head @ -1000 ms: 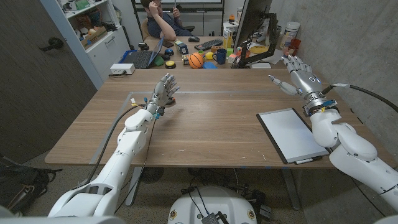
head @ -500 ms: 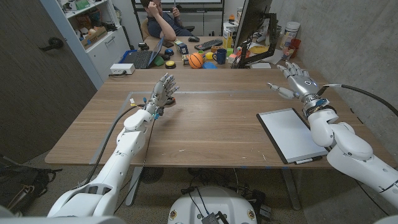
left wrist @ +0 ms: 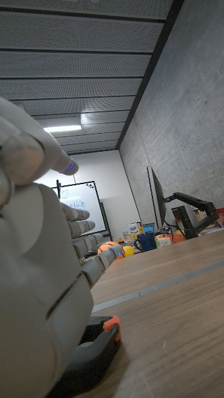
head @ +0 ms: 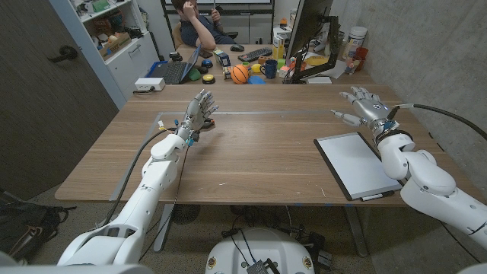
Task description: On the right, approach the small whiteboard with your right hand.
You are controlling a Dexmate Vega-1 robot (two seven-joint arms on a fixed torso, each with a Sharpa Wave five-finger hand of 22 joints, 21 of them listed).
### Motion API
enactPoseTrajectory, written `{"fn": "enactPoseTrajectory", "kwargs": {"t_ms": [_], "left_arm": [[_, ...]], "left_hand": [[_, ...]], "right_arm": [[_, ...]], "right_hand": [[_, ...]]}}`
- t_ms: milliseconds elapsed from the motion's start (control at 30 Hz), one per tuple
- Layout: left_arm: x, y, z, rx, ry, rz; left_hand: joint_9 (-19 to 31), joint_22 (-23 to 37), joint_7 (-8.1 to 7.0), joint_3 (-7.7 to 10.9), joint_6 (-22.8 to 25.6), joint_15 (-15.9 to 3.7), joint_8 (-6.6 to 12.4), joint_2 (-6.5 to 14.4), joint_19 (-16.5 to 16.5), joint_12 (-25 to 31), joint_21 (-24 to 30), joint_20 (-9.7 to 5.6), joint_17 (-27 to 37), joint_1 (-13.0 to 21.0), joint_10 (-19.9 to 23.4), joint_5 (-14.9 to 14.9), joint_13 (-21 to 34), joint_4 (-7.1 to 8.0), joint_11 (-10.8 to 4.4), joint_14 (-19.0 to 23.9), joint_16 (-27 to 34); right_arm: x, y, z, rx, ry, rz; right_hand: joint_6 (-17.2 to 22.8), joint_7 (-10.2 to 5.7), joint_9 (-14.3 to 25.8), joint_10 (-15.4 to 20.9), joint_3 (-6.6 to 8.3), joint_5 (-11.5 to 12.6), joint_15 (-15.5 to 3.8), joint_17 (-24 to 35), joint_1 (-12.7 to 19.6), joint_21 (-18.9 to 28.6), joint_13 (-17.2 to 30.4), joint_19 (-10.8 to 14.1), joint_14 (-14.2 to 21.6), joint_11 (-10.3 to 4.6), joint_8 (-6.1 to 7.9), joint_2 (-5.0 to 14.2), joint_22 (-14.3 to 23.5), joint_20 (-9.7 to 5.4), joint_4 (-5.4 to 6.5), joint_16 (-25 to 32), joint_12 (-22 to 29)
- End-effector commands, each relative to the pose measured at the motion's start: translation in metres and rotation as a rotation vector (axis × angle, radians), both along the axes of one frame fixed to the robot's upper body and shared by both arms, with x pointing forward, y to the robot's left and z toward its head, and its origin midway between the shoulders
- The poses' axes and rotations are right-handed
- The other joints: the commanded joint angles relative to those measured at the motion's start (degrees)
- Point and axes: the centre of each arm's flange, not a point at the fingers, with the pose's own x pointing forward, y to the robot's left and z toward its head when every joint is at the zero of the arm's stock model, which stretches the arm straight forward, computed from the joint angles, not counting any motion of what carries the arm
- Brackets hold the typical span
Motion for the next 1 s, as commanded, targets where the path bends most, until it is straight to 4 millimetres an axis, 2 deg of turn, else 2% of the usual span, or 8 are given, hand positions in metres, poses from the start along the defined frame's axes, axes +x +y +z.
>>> {"fn": "enactPoseTrajectory", "kwargs": {"t_ms": [33, 233, 400, 600, 700, 733, 800, 1000], "left_arm": [[0.000, 0.001, 0.000, 0.001, -0.001, 0.001], [-0.001, -0.001, 0.000, 0.003, -0.001, -0.003], [-0.002, -0.001, -0.001, 0.003, -0.002, 0.000], [-0.003, -0.002, -0.001, 0.004, -0.002, 0.001], [-0.004, -0.003, -0.001, 0.005, -0.002, 0.001], [-0.004, -0.004, -0.001, 0.006, -0.002, 0.001], [-0.004, -0.004, -0.001, 0.008, -0.002, 0.000], [-0.005, -0.006, -0.002, 0.009, -0.001, 0.001]], "left_hand": [[0.1, 0.3, -0.11, -0.34, -0.4, -0.31, 0.14, 0.0, 0.4, 0.3, -0.1, 0.40, 0.2, -0.4, 0.0, 0.4, 0.2, 0.00, -0.32, -0.2, 0.2], [0.1, 0.3, -0.54, -0.46, -0.4, -0.33, 0.14, 0.0, 0.4, 0.3, -0.1, 0.42, 0.2, -0.4, 0.0, 0.4, 0.2, 0.03, -0.31, -0.2, 0.2], [0.1, 0.3, -0.56, -0.53, -0.4, -0.32, 0.14, 0.0, 0.5, 0.3, -0.1, 0.43, 0.2, -0.4, 0.0, 0.4, 0.2, 0.07, -0.30, -0.2, 0.2], [0.1, 0.3, -0.62, -0.63, -0.4, -0.32, 0.17, 0.0, 0.5, 0.3, -0.1, 0.44, 0.2, -0.5, 0.0, 0.5, 0.2, 0.11, -0.31, -0.2, 0.2], [0.1, 0.3, -0.60, -0.68, -0.4, -0.32, 0.15, 0.0, 0.5, 0.3, -0.1, 0.44, 0.2, -0.5, 0.0, 0.5, 0.2, 0.12, -0.33, -0.2, 0.3], [0.1, 0.3, -0.58, -0.70, -0.4, -0.28, 0.15, 0.0, 0.5, 0.3, -0.1, 0.45, 0.2, -0.5, 0.0, 0.5, 0.2, 0.13, -0.32, -0.2, 0.2], [0.1, 0.3, -0.58, -0.73, -0.4, -0.31, 0.15, 0.0, 0.5, 0.3, -0.1, 0.43, 0.2, -0.5, 0.0, 0.5, 0.2, 0.14, -0.34, -0.2, 0.2], [0.1, 0.3, -0.57, -0.81, -0.5, -0.26, 0.14, 0.0, 0.5, 0.3, -0.1, 0.49, 0.2, -0.5, 0.0, 0.5, 0.2, 0.15, -0.34, -0.2, 0.3]], "right_arm": [[0.006, -0.013, -0.015, 0.017, 0.123, -0.042], [0.011, -0.018, -0.022, 0.031, 0.190, -0.045], [0.015, -0.020, -0.026, 0.042, 0.223, -0.047], [0.017, -0.020, -0.030, 0.053, 0.253, -0.046], [0.017, -0.020, -0.031, 0.055, 0.262, -0.046], [0.017, -0.020, -0.032, 0.059, 0.266, -0.045], [0.017, -0.021, -0.032, 0.065, 0.270, -0.039], [0.017, -0.023, -0.034, 0.074, 0.285, -0.035]], "right_hand": [[-2.6, -0.50, 0.0, -3.8, 0.07, 0.7, -0.01, 0.3, 0.8, -1.3, 0.1, -9.5, -7.0, -0.53, -1.15, 0.31, 0.2, 0.36, -0.55, -0.2, -0.5], [-3.8, -0.72, 0.0, -4.6, 0.10, 0.9, -0.45, 0.3, 1.4, -1.9, 0.1, -9.8, -7.3, -0.66, -1.41, 0.81, 0.2, 0.34, -0.70, 0.0, -0.4], [-3.4, -0.70, 0.0, -3.8, 0.34, 1.3, -1.06, 0.3, 2.4, -2.2, 0.1, -9.1, -6.6, -1.42, -0.92, 1.57, 0.3, 0.25, -1.08, 0.4, 0.2], [0.0, -0.67, 0.1, -0.5, 0.23, 2.0, -1.83, 0.2, 4.8, -2.4, -0.1, -5.0, -3.1, -2.77, 0.24, 2.40, 0.3, 0.16, -2.22, 1.8, 1.1], [1.3, -0.64, 0.1, 0.6, 0.07, 2.2, -2.09, 0.1, 5.3, -2.4, -0.1, -3.7, -2.1, -2.85, 0.53, 2.49, 0.3, 0.18, -2.53, 2.1, 1.3], [2.9, -0.72, 0.0, 1.2, -0.55, 2.7, -2.41, 0.2, 6.4, -3.0, -0.2, -1.4, -1.5, -2.87, 0.38, 2.46, 0.3, 0.26, -3.10, 2.1, 1.0], [4.2, -0.59, 0.0, 2.8, -1.38, 3.1, -2.99, 0.2, 7.2, -4.2, -0.2, 0.1, -0.3, -3.26, 0.16, 2.71, 0.2, 0.26, -3.37, 2.3, 1.2], [5.9, -0.68, 0.0, 4.7, -1.68, 3.4, -3.93, 0.0, 8.1, -4.5, -0.3, 1.6, 1.5, -4.34, 0.40, 2.87, 0.2, 0.22, -3.74, 2.7, 1.5]]}}
